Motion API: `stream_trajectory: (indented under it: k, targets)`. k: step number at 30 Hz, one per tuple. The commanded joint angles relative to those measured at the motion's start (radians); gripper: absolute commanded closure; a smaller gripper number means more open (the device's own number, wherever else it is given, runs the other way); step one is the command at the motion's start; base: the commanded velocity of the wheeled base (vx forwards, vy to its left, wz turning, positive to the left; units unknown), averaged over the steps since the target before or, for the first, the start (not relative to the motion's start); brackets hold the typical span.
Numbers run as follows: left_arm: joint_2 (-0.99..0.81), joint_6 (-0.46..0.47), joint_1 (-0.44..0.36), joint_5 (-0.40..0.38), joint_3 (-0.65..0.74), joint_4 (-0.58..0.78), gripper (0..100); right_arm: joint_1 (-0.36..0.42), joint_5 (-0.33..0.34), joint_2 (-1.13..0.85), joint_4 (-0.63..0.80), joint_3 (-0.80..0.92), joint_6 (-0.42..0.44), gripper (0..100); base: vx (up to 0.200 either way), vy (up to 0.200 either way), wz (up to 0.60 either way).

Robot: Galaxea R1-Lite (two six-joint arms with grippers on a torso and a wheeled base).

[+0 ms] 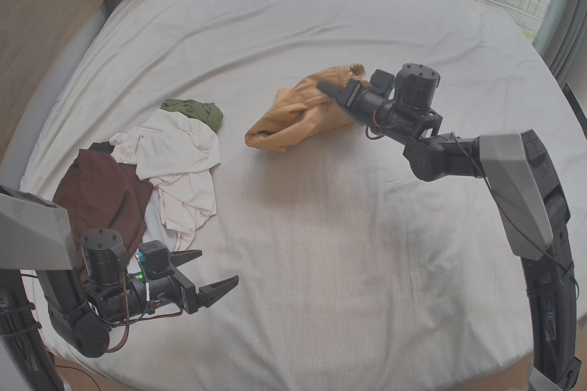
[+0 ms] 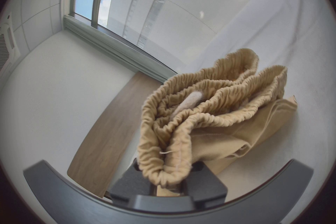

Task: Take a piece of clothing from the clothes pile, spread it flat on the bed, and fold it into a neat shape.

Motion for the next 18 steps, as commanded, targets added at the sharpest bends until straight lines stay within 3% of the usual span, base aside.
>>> stream_trajectory:
  k: [1,10,18]
  targets:
    - [0.004,0.000,-0.001,0.000,0.003,-0.001,0,-0.037,-0.001,-0.016,-0.023,0.087,-0.003,100,0.000,0.000,0.00]
    - [0.006,0.002,-0.006,0.001,0.004,-0.001,0,-0.051,-0.002,-0.181,-0.117,0.498,-0.060,100,0.000,0.000,0.00]
    - [0.003,0.000,-0.005,0.001,0.004,-0.001,0,-0.055,-0.008,-0.226,-0.158,0.685,-0.086,100,0.000,0.000,0.00]
